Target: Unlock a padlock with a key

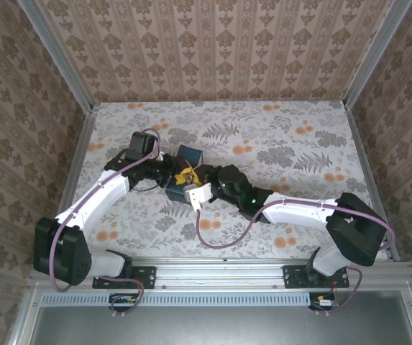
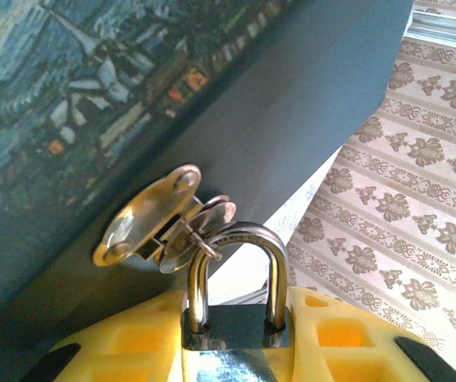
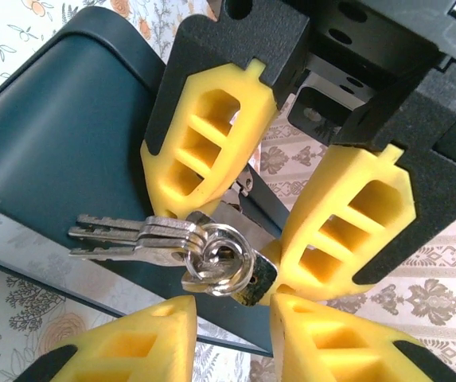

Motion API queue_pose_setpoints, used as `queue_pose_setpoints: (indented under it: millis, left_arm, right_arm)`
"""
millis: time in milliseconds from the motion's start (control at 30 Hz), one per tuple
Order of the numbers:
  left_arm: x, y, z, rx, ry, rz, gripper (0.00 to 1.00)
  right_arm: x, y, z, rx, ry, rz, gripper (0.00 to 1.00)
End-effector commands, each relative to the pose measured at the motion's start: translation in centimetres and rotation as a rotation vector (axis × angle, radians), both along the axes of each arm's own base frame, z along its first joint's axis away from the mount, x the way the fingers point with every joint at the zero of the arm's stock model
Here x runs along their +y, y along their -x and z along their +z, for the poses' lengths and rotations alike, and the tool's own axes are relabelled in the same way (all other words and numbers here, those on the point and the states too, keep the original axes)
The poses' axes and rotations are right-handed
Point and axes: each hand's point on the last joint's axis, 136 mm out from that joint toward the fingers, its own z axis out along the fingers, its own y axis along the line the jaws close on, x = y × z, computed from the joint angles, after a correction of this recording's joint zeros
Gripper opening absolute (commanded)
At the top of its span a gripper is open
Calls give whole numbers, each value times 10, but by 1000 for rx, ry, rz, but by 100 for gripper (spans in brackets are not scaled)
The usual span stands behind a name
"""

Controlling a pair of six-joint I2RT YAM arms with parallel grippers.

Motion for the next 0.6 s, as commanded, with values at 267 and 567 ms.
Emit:
queue_pose_setpoints:
  millis: [267,567]
  left_arm:
    - [-7,2,18,-53,48,-21,0]
    - [-8,0,15,-42,50,-9,0]
  right_arm:
    - [24,6,25,-47,-41,65,28]
    - [36,21,24,-79,-12,116,27]
